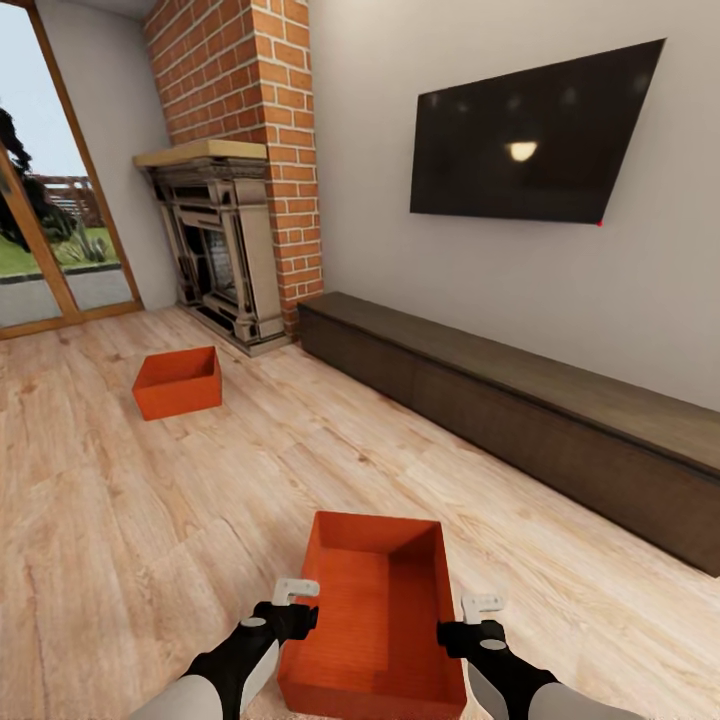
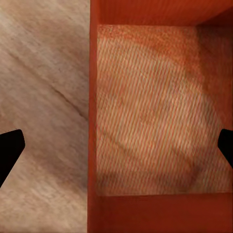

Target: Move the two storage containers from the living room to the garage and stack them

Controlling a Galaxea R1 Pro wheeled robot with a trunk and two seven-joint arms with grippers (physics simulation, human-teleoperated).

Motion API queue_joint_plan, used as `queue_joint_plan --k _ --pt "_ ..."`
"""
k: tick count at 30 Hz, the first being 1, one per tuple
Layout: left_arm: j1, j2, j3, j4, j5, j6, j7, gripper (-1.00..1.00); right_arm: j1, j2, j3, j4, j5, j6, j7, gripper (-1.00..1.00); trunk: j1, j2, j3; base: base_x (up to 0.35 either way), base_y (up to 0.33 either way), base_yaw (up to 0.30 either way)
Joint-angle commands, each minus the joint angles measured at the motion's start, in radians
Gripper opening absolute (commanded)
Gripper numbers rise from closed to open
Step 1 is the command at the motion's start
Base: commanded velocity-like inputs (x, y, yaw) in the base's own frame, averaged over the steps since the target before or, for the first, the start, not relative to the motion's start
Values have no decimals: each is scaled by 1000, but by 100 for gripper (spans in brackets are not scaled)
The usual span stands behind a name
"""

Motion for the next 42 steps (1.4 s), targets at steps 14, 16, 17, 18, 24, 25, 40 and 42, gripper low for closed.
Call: queue_joint_plan --k 14,16,17,18,24,25,40,42 --pt "0 0 2 -4 -9 7 2 100 -1 -4 9 1 -9 -3 -4 100 0 0 -10 4 0 18" --pt "0 -1 2 -4 -10 12 2 100 -1 -3 9 1 -9 -3 -4 100 0 0 -10 196 0 0" --pt "0 0 0 -4 -11 13 1 100 -1 -3 9 1 -9 -3 -4 100 0 0 -10 251 0 0" --pt "0 0 0 -4 -11 13 1 100 -1 -3 9 1 -9 -3 -4 100 0 0 -10 265 0 0" --pt "0 1 -3 -6 -25 8 -1 100 -1 -3 9 1 -9 -3 -4 100 0 0 -10 309 0 0" --pt "0 1 -3 -8 -26 7 -1 100 -1 -3 9 1 -9 -4 -4 100 0 0 -10 296 0 0" --pt "0 1 -2 -12 -27 4 1 100 -1 1 9 1 -10 -1 -16 100 0 0 -10 44 0 -28" --pt "0 1 -2 -12 -27 4 1 100 -1 2 9 1 -11 -2 -26 100 0 0 -10 0 0 -219"
